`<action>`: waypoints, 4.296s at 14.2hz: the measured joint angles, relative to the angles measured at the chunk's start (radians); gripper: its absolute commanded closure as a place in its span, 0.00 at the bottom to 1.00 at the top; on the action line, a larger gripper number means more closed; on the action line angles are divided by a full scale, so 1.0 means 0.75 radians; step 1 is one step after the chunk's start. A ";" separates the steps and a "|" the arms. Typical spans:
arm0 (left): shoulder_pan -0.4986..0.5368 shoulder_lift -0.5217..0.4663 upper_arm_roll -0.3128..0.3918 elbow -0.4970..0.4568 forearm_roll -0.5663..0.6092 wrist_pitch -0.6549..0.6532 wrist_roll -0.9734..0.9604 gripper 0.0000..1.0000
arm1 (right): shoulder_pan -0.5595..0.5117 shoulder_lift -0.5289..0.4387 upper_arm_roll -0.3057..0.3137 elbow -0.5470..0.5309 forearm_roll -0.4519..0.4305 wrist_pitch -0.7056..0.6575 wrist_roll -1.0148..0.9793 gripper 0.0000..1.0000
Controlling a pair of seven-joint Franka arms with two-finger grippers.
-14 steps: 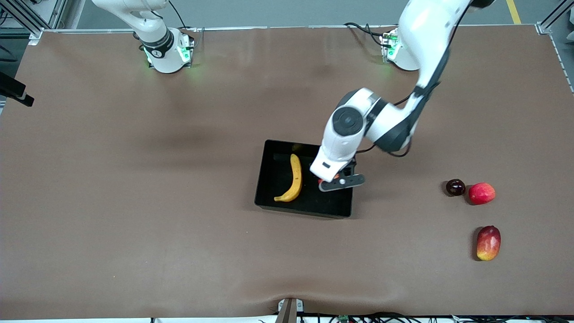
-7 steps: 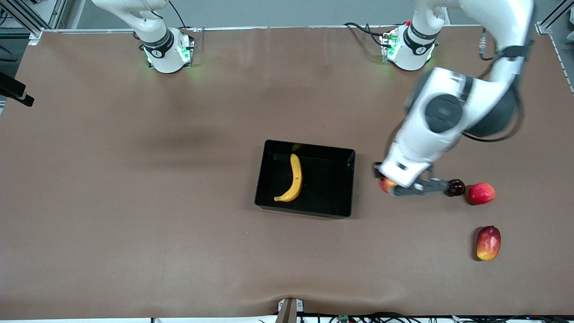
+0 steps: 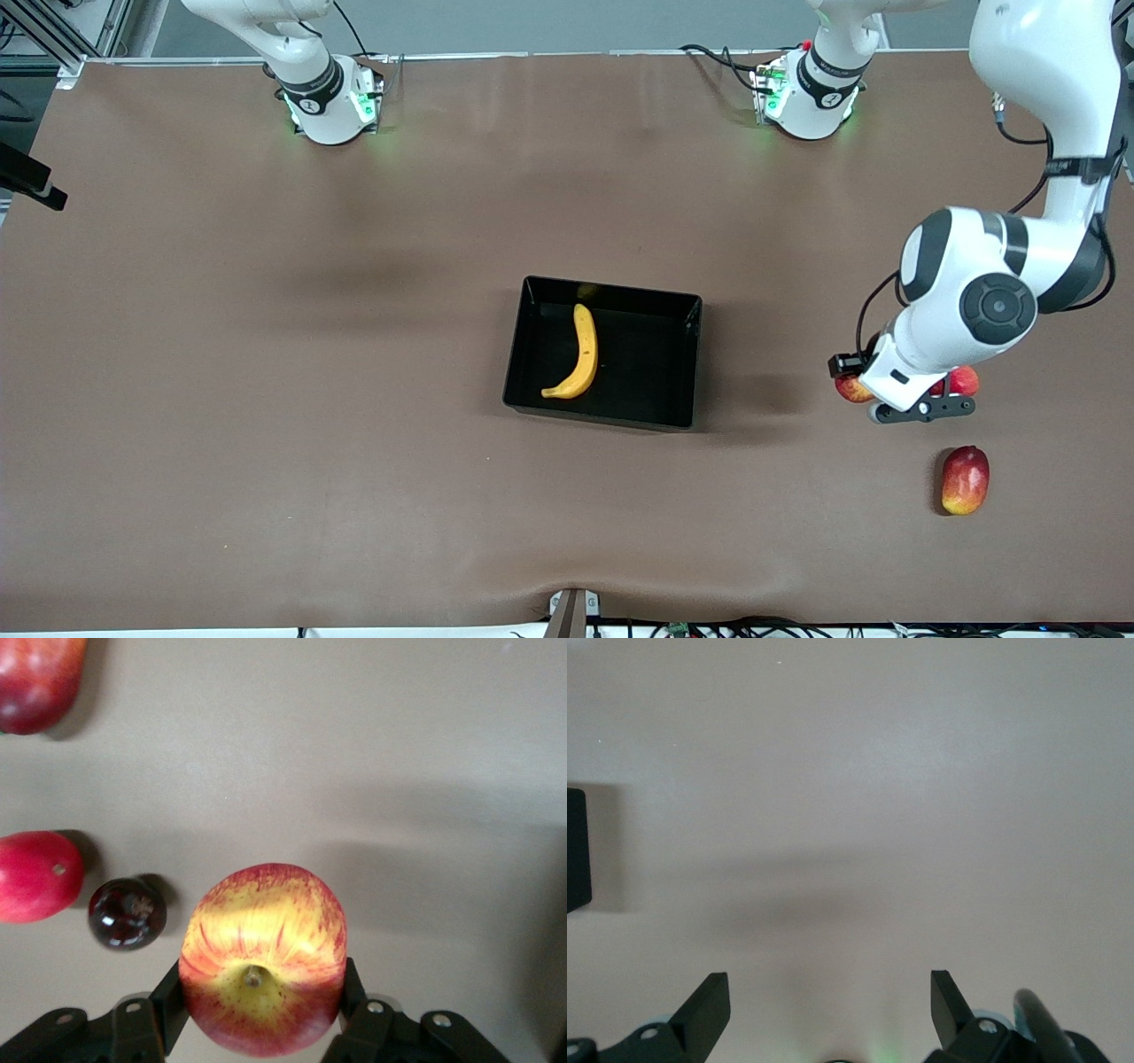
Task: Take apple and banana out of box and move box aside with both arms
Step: 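Carry the apple out of the tray and set it beside the plum, then open the left gripper and move it back over the banana, then lower the left gripper and grasp the yellow banana in the tray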
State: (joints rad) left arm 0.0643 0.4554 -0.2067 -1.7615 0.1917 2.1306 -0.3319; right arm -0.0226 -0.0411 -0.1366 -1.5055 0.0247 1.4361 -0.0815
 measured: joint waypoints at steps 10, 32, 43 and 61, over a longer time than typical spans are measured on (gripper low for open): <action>0.041 0.192 -0.001 -0.037 0.098 0.226 0.001 0.00 | 0.000 0.000 0.000 0.000 0.000 0.000 0.000 0.00; -0.431 0.161 -0.416 0.282 0.112 0.043 -0.759 0.00 | -0.002 0.000 -0.002 -0.001 0.000 0.000 0.000 0.00; -0.805 0.493 -0.107 0.460 0.195 0.269 -0.861 0.00 | -0.006 0.003 -0.005 -0.001 0.000 0.004 0.000 0.00; -0.837 0.606 -0.043 0.524 0.213 0.431 -0.761 1.00 | -0.008 0.233 0.002 -0.007 0.000 0.180 -0.002 0.00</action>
State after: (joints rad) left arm -0.5634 0.9099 -0.2389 -1.3687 0.3514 2.4541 -0.9023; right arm -0.0282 0.1334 -0.1349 -1.5107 0.0247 1.5711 -0.0830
